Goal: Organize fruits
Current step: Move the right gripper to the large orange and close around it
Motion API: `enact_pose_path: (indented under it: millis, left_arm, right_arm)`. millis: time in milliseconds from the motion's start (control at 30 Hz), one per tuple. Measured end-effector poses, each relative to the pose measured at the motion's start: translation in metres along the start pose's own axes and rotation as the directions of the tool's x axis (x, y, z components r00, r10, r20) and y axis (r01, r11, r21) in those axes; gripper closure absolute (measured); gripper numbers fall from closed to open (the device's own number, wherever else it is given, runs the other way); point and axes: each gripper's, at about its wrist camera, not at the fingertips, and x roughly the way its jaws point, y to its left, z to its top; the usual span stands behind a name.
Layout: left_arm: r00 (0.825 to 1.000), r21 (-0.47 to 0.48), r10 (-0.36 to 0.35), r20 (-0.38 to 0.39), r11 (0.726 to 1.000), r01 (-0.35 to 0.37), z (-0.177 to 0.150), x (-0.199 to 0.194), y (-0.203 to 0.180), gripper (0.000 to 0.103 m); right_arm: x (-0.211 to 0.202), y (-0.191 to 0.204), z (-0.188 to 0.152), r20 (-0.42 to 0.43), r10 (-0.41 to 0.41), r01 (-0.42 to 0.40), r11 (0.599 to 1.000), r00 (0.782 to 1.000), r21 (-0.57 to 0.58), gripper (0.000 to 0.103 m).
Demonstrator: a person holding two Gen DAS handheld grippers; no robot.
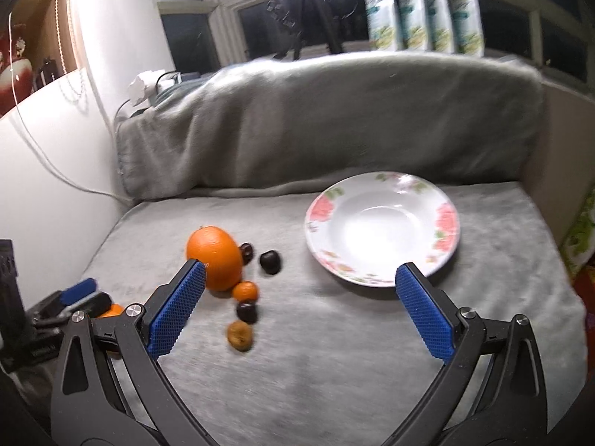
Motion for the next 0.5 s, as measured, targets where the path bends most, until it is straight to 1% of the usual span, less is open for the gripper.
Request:
enact_pose_path:
  millis: [100, 167, 233, 333, 433, 500]
  left_arm:
    - [0.999, -0.010, -0.043, -0.018, 0.999, 0.043, 0.001, 0.007, -0.003, 0.017]
    - [0.997, -0.014, -0.068, -0.030, 0.998, 0.067, 0.002, 0.012, -0.005, 0.024]
    - [0.995, -0.015, -0.088, -0.039, 0.996, 0.088, 0.003, 0.019, -0.009, 0.024]
    - [0.992, -0.021, -0.115, -0.060, 0.993, 0.114, 0.004, 0.029, -0.013, 0.026]
    - [0.987, -0.022, -0.139, -0.079, 0.990, 0.138, 0.006, 0.040, -0.018, 0.032]
    - [0.985, -0.026, -0.150, -0.090, 0.989, 0.148, 0.008, 0.048, -0.021, 0.032]
  right_arm:
    - [0.016, 0.005, 0.005, -0.046, 0.057, -0.057, 0.998, 0.997, -0.007, 0.000]
    - [0.026, 0.008, 0.009, -0.076, 0.083, -0.084, 0.996, 0.994, -0.005, 0.000]
    - [0.037, 0.010, 0.013, -0.105, 0.106, -0.107, 0.994, 0.989, -0.004, 0.002]
    - [0.050, 0.015, 0.018, -0.144, 0.147, -0.150, 0.989, 0.979, -0.010, 0.006]
    - [0.063, 0.023, 0.022, -0.180, 0.182, -0.191, 0.981, 0.967, -0.033, 0.008]
    - [0.071, 0.028, 0.024, -0.204, 0.196, -0.209, 0.977, 0.959, -0.047, 0.013]
